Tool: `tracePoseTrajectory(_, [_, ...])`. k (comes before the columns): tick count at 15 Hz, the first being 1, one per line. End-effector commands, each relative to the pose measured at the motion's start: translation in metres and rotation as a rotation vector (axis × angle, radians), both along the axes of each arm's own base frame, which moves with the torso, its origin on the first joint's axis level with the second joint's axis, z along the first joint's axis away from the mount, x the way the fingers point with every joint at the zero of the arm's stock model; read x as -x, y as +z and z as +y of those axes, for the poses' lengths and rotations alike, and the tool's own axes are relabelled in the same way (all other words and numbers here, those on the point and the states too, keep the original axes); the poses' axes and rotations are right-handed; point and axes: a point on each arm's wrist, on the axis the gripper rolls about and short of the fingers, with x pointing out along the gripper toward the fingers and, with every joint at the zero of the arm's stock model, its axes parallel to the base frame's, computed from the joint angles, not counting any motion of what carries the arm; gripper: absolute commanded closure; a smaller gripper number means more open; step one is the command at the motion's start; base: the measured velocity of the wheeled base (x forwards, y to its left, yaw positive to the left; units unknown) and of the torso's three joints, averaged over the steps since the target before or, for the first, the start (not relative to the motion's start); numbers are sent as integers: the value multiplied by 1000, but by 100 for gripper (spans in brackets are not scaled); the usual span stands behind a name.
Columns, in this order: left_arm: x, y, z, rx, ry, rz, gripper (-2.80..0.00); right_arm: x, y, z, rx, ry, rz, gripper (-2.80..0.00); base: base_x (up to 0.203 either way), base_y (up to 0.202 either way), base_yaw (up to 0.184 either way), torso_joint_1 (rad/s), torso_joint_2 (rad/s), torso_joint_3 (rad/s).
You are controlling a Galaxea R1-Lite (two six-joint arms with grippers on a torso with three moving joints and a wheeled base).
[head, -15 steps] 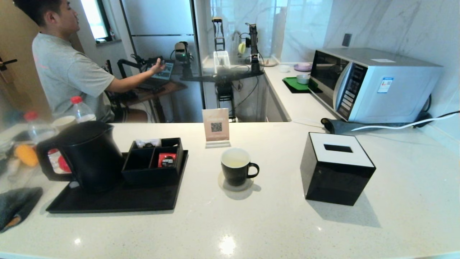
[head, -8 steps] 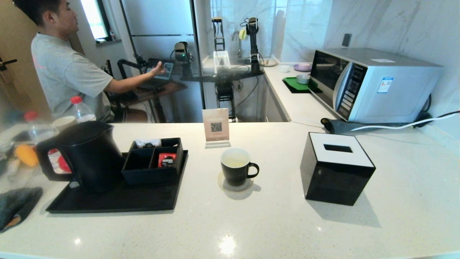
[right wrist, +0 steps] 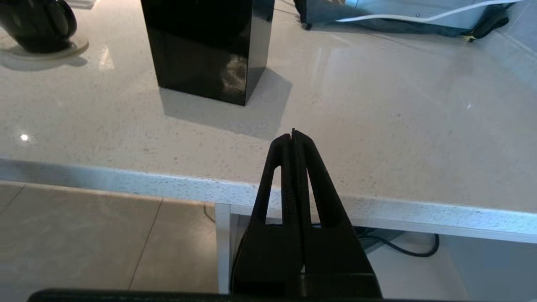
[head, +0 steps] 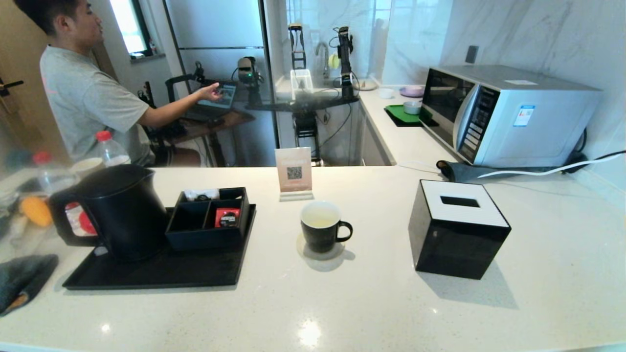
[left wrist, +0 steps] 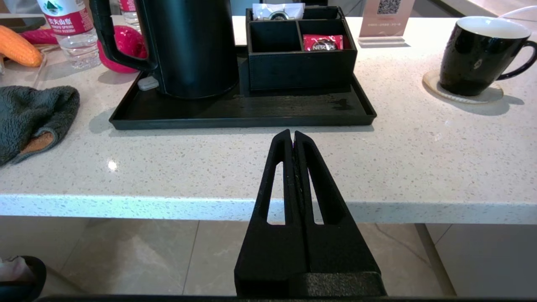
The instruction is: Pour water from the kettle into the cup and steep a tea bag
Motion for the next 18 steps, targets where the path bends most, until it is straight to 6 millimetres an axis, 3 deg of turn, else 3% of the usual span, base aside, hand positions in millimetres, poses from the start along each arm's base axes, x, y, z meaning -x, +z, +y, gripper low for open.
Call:
tracePoseTrajectory(1, [0, 0, 0, 0, 1, 0, 0, 2, -2, 0, -8, 2, -23, 0, 0, 0, 0, 0, 0, 0])
tracePoseTrajectory(18, [0, 0, 0, 0, 1, 0, 0, 2, -1, 0, -85, -15, -25, 0, 0, 0, 0, 0, 0, 0])
